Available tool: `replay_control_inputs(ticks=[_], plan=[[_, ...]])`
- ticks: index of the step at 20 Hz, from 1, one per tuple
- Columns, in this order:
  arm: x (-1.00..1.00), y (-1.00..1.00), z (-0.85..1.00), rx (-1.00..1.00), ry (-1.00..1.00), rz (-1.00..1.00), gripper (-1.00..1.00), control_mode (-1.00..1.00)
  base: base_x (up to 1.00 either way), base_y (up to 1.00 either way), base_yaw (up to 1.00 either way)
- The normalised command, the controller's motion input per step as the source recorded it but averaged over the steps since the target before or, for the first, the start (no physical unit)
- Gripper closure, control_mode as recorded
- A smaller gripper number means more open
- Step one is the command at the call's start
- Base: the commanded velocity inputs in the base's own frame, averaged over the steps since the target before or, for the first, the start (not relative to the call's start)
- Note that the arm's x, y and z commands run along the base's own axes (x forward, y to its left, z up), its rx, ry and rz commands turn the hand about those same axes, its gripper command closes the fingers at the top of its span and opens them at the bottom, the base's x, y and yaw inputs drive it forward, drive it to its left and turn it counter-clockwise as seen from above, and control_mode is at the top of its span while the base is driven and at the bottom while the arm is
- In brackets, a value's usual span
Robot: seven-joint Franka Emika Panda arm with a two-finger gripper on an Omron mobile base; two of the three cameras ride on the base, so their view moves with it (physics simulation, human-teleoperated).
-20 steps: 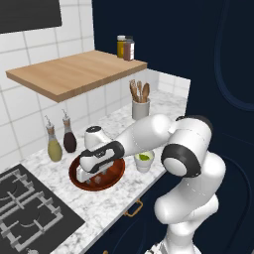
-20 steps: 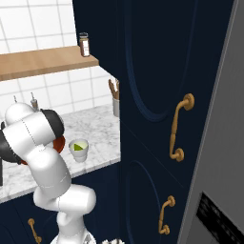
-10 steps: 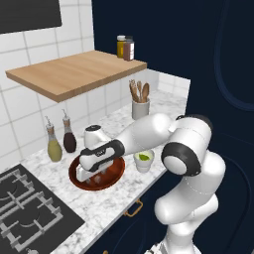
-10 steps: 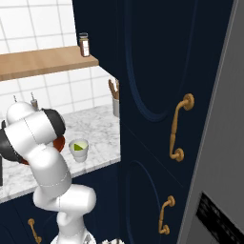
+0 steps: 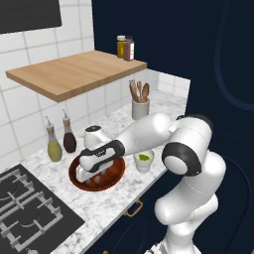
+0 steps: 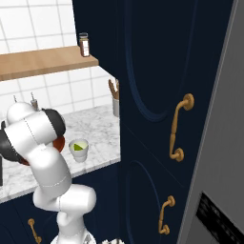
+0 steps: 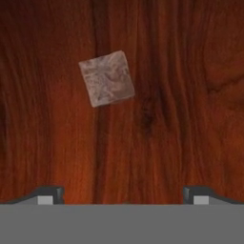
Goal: Grab a lemon wedge from the fridge and one ice cube from the ice bowl, and put them in the glass of lemonade.
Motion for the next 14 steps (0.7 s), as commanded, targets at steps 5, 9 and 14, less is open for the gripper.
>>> replay_control_inputs(ticks=[5,9,14], plan=[[-0.10,-0.07,-0.13,0.00,0.00,0.00,1.00,-1.00,0.00,0.00,0.00],[-0.24,-0.12,-0.05,0.00,0.00,0.00,1.00,-1.00,0.00,0.00,0.00],[-0.38,-0.22,0.20,0.00,-0.09,-0.04,1.00,-1.00,0.00,0.00,0.00]])
